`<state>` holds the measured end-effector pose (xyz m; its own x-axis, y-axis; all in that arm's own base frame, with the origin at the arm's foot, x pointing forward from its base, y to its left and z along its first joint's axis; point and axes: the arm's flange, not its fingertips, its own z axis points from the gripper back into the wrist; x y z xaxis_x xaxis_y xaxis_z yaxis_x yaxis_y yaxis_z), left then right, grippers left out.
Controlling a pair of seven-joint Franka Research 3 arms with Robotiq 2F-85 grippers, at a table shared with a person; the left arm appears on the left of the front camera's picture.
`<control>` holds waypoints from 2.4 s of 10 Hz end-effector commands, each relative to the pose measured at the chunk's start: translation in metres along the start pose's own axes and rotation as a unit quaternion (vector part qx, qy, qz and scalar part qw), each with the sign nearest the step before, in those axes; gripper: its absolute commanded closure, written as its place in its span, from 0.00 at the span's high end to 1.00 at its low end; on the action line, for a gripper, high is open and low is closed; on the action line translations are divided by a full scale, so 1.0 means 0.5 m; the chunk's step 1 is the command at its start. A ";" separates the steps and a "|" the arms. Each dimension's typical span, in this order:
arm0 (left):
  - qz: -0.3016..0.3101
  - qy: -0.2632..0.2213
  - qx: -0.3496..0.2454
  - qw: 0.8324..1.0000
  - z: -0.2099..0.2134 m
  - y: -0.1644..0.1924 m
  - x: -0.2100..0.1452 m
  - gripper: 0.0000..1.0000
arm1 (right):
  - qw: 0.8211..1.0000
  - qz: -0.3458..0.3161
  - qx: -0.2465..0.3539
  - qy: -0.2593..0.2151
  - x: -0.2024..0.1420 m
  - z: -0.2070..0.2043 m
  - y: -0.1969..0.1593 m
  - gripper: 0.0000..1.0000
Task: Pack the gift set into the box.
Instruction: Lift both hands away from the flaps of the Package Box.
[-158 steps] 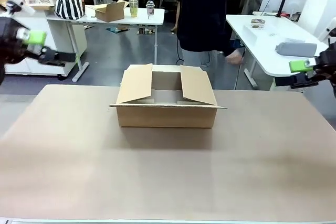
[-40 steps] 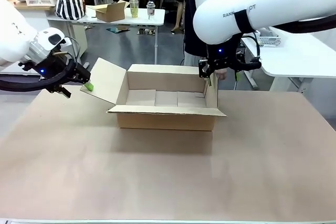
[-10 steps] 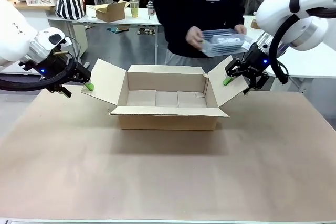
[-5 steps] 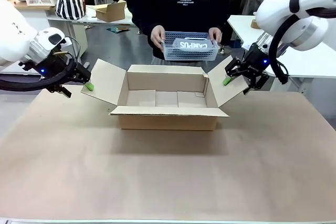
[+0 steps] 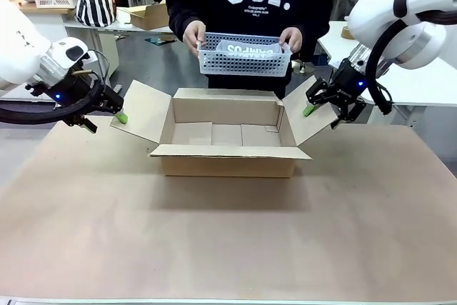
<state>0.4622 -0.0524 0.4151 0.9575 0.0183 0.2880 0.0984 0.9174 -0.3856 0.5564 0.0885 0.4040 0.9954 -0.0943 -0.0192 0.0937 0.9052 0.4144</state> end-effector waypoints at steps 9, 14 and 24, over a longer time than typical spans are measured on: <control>0.004 0.006 0.005 1.000 0.007 -0.003 0.001 1.00 | 1.000 -0.003 -0.009 0.001 0.001 -0.007 0.004 1.00; 0.004 0.006 0.005 1.000 0.007 -0.003 0.001 1.00 | 1.000 -0.003 -0.009 0.001 0.001 -0.007 0.004 1.00; 0.004 0.006 0.005 1.000 0.007 -0.003 0.001 1.00 | 1.000 -0.003 -0.009 0.001 0.001 -0.007 0.004 1.00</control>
<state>0.4622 -0.0524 0.4151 0.9575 0.0183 0.2880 0.0984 0.9174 -0.3856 0.5563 0.0885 0.4040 0.9954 -0.0943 -0.0192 0.0937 0.9052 0.4144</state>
